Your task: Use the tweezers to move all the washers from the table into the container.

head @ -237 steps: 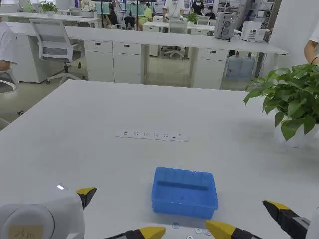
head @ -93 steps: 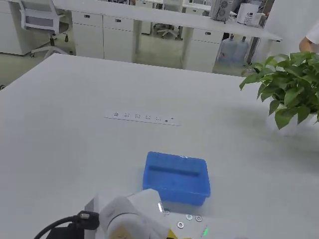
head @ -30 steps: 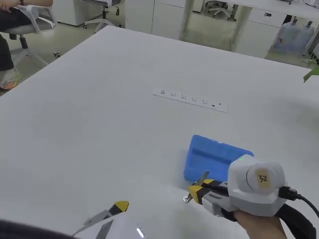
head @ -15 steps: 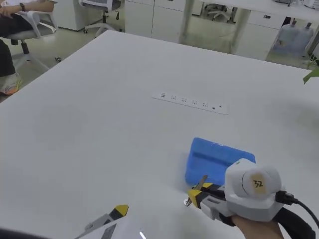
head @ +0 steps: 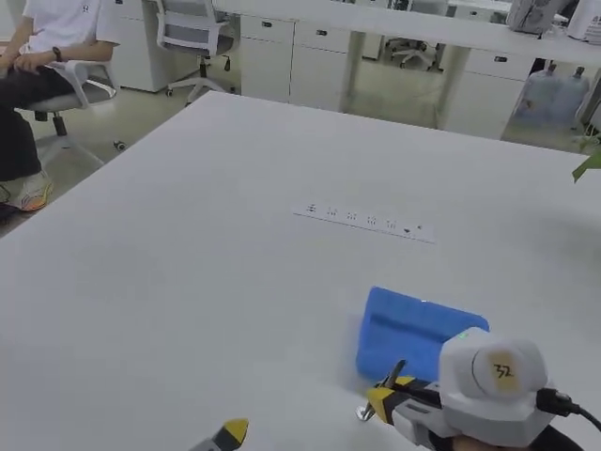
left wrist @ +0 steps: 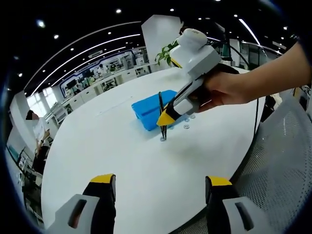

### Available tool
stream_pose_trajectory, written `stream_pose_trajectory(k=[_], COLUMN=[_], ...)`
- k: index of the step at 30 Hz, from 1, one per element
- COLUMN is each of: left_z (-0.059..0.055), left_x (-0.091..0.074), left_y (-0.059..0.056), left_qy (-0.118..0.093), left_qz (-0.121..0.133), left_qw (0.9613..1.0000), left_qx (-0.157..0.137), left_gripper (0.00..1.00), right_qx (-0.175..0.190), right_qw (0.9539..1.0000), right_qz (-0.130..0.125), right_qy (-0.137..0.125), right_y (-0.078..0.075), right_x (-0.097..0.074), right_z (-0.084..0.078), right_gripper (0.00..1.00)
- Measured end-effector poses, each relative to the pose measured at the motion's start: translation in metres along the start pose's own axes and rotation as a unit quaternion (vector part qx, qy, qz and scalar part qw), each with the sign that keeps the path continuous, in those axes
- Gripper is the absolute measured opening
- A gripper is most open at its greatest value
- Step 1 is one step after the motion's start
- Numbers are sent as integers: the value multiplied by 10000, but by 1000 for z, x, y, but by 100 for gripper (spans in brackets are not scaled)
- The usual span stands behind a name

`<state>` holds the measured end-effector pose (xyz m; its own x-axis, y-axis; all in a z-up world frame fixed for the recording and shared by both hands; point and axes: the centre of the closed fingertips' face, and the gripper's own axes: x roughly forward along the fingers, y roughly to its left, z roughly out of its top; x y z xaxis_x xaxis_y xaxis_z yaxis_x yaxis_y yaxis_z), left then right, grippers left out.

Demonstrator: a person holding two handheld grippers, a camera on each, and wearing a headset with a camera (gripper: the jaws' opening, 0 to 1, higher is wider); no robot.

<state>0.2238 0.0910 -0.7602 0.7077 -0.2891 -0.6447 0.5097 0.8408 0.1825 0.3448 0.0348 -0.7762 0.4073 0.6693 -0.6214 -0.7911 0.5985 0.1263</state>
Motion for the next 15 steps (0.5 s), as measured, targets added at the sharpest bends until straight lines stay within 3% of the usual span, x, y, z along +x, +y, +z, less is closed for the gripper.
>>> stream_pose_trajectory(k=[8,15], left_z=[-3,-6], left_x=[2,3], left_y=[0,2], left_qy=[109,196], left_qz=[21,93], left_qw=[9999,9997], left_qx=[-10,114], left_gripper=[77,76], right_qx=[-134,-128], right_qw=[9998,9986], right_qz=[21,-94], right_qy=[-143,-499], right_y=[0,-13], right_x=[-17,-33], right_z=[16,46], right_gripper=[3,2])
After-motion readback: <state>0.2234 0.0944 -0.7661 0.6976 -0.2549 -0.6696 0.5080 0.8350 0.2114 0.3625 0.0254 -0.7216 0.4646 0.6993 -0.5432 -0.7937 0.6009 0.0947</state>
